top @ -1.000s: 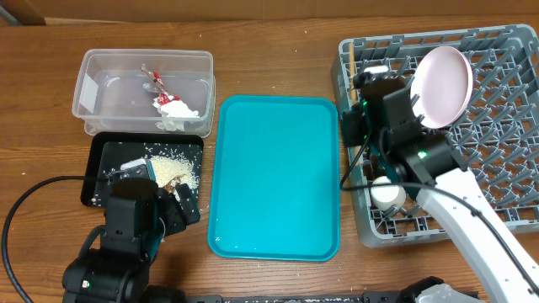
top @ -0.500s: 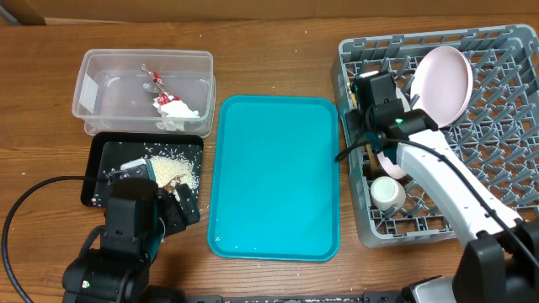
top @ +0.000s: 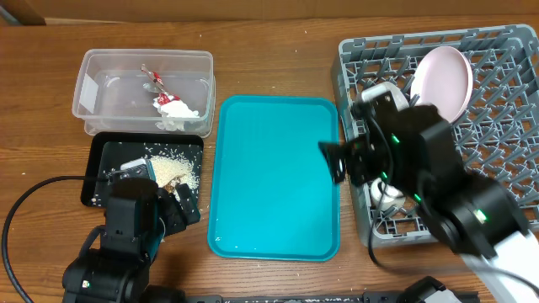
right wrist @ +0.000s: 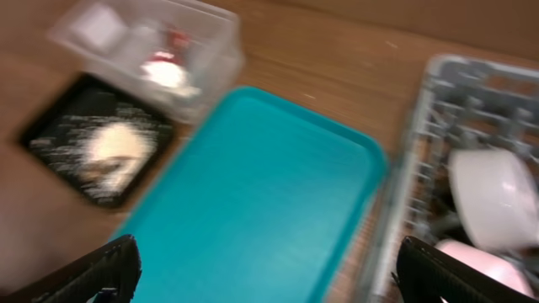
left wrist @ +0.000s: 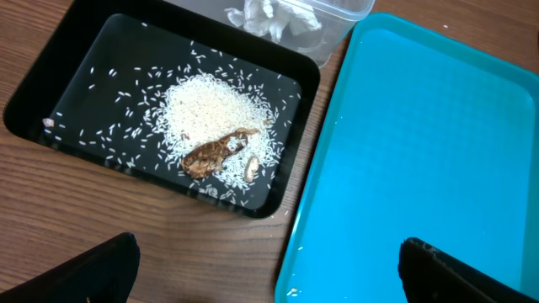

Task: Sort waste into correct bins and load items into the dishwasher
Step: 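Open the right gripper and retract it to the front of the rack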

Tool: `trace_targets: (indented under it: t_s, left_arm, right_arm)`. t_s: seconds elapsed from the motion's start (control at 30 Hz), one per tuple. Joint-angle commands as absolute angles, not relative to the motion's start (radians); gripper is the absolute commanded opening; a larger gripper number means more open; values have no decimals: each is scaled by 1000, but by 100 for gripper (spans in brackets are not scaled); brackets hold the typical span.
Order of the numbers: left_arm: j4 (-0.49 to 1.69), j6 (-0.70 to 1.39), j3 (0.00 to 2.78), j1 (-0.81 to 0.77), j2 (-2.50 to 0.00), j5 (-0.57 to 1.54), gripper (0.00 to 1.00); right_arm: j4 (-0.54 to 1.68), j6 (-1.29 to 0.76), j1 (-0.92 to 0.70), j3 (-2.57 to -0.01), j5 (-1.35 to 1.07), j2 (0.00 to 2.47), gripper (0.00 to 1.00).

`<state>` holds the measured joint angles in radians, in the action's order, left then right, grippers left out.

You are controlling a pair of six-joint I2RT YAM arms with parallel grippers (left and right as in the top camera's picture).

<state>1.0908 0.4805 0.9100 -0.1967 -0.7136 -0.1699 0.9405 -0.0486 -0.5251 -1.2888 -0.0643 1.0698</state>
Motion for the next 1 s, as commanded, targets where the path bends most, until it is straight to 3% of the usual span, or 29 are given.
trace_targets:
  t_s: [0.0,0.17,0.37,0.6,0.97]
  left_arm:
    - [1088,498,909,-203,-707,-190,100]
    - [1088,498,910,-203,-707,-190,100]
    - [1088,498,910,-203,-707,-190,100]
    - [1088,498,910,-203,-707,-190,100]
    - [1088,498,910,-203,-707,-190,100]
  right_arm:
    - [955,-57,-555,-1305,-216,995,100]
    - [1032,-56,-554,-1305,-233,962,100]
    - [1042,-56,-553,-1305,-49,909,100]
    - [865,4,-554,-1254,22,802,100]
    - [735,0,-554,-854,-30,513,100]
